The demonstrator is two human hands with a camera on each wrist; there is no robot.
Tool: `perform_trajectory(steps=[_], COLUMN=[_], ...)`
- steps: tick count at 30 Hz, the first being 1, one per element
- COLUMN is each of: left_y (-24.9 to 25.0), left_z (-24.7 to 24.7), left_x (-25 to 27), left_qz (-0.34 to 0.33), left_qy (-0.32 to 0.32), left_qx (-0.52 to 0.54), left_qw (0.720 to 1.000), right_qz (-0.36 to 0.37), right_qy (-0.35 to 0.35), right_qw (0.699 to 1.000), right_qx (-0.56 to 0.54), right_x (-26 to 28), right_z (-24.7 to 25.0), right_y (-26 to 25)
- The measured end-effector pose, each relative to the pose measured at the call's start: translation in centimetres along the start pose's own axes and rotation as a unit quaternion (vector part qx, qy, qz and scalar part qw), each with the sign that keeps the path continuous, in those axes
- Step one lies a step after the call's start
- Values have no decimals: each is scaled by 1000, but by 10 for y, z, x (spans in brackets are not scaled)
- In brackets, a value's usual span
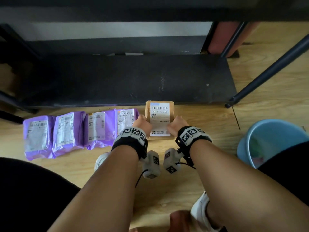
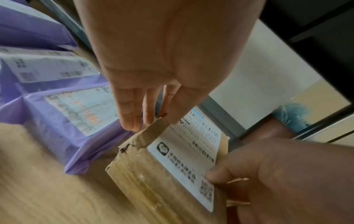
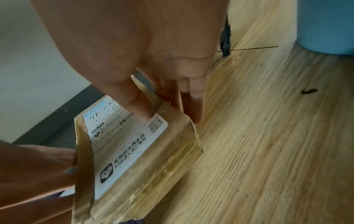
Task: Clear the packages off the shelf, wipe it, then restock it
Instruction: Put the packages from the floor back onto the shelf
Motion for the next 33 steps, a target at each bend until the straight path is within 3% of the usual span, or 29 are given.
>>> perform_trajectory(steps=[16, 25, 33], left_y=[55, 105, 149], left_z=[53, 100, 151], left_x=[141, 215, 250], left_qz=[-142, -271, -319], left_qy=[124, 221, 257], left_qx=[118, 159, 215], left_qw=[975, 923, 887], right_qz=[71, 176, 244], right_qy=[217, 305, 361], right_qw=[973, 930, 888], right_qx=[-36, -104, -151], right_x=[107, 158, 176], right_z=[109, 181, 246], right_y=[-31, -71, -122])
Point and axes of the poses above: each hand's wrist, its own x-axis away from the middle knuckle, its own z-axis out of the back of the hand, y = z × x, the point moved 5 cm from there along -x, towards the middle knuckle, and after that the axes turned 12 degrees about z, right-handed, at the moved point
